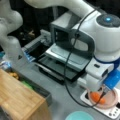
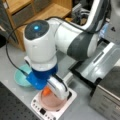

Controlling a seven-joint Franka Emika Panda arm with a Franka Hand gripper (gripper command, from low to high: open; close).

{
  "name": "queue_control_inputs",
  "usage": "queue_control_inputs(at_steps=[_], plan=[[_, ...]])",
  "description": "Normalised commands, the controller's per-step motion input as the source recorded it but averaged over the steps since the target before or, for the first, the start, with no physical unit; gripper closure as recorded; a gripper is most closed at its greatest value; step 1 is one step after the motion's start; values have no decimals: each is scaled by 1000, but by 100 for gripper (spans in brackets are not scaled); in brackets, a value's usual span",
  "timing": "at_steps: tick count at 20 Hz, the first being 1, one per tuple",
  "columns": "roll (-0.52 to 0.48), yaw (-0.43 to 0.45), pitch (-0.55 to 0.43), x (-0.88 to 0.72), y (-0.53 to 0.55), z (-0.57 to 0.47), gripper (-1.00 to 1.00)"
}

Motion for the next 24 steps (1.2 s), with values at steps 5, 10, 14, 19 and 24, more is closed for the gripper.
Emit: queue_control_inputs(at_steps=[5, 10, 14, 19, 24], plan=[[-130, 134, 26, -171, -209, 35, -100], [-106, 199, 34, -168, -325, 54, -100], [-66, 198, 15, -155, -417, 36, -100], [-10, 170, 15, -160, -385, 17, -100], [47, 147, 12, -143, -314, -1, -100]])
